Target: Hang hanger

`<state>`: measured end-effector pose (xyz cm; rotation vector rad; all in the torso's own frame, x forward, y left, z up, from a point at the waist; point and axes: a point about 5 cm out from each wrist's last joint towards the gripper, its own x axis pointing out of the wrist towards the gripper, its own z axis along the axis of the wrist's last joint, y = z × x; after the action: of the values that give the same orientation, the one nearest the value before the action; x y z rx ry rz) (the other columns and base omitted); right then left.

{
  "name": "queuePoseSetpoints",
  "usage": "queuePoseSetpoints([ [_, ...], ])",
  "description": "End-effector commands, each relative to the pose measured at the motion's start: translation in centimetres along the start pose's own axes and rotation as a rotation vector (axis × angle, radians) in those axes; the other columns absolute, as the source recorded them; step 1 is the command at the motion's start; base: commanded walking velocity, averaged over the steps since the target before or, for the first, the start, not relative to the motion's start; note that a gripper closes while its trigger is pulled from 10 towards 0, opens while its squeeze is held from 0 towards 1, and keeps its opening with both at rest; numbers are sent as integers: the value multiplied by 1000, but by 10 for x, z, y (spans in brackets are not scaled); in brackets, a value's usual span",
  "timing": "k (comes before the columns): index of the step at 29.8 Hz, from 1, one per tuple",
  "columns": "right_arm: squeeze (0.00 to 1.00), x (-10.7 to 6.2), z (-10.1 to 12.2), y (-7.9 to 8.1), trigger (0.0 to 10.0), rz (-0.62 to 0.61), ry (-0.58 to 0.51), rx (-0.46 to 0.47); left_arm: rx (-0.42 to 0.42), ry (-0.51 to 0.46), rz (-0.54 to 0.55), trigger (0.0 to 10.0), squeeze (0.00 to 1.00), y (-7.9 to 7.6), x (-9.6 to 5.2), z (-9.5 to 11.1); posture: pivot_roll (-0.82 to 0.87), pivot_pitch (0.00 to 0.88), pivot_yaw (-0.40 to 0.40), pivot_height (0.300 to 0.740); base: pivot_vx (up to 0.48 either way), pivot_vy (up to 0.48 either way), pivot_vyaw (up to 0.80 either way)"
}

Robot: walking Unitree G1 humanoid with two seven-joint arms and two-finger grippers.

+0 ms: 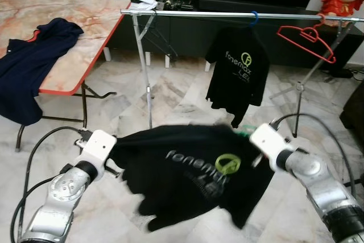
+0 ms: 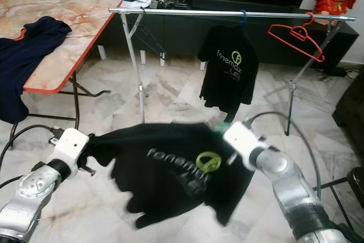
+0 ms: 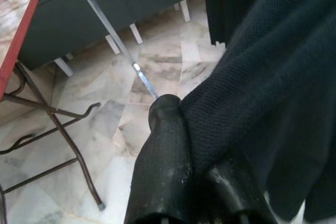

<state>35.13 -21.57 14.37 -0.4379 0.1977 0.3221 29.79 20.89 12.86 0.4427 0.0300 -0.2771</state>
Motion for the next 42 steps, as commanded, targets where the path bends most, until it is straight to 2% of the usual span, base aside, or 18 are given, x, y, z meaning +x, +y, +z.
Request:
queuePoseSetpoints([
  [1,0,-18,-10,-37,10000,-156,-25,220,-19,141,67,0,0,19,-16,-27,79,112,-67,740,0,0,0],
  [3,0,-17,-2,-31,10000,-116,-98,266,-32,173,-3,0,0,9,-16,-32,79,112,-66,740,0,0,0],
  [7,0,-15,13,-19,10000,-90,-244,346,-73,268,-433,0,0,-44,-32,-42,76,112,-64,740,0,0,0],
  [10,0,-13,10,-14,10000,-59,-213,333,-90,291,-530,0,0,-55,-40,-42,77,112,-65,740,0,0,0],
  [13,0,-13,1,-1,10000,67,-137,260,-84,271,-520,0,0,-53,-39,-37,78,111,-67,740,0,0,0],
  [14,0,-17,-7,12,10000,215,-75,183,-50,246,-426,0,0,-42,-31,-34,83,112,-68,740,0,0,0],
  [17,0,-24,-24,26,10000,389,49,1,-3,198,-259,0,0,-20,-18,-27,80,111,-66,740,0,0,0],
  [18,0,-28,-36,26,10000,447,130,-90,9,160,-161,0,0,-6,-12,-19,79,112,-67,740,0,0,0],
  [19,0,-28,-36,26,10000,447,130,-90,9,160,-161,0,0,-6,-12,-19,79,112,-67,740,0,0,0],
  [21,0,-31,-45,21,10000,478,197,-158,16,116,-43,0,0,10,-7,-10,77,110,-66,740,0,0,0],
  [25,0,-33,-46,7,10000,477,248,-179,27,63,53,0,0,21,-3,1,75,111,-66,740,0,0,0],
  [27,0,-34,-48,4,10000,472,275,-198,33,52,58,0,0,21,-3,2,75,111,-66,740,0,0,0],
  [28,0,-36,-59,-4,10000,431,369,-251,39,41,65,0,0,21,-2,3,74,112,-67,740,0,0,0],
  [32,0,-42,-82,-13,10000,377,517,-325,47,37,22,0,0,15,-1,3,71,115,-70,740,0,0,0],
  [33,0,-47,-96,-12,10000,377,578,-315,47,27,-10,0,0,10,-1,5,74,114,-71,740,0,0,0],
  [37,0,-53,-110,0,10000,435,622,-250,48,13,-15,0,0,7,0,7,75,114,-73,740,0,0,0],
  [39,0,-61,-127,7,10000,475,687,-267,33,10,-95,0,0,-2,-1,7,71,115,-73,740,0,0,0],
  [42,0,-60,-134,4,10000,373,712,-239,43,25,-189,0,0,-12,-2,7,71,119,-73,740,0,0,0],
])
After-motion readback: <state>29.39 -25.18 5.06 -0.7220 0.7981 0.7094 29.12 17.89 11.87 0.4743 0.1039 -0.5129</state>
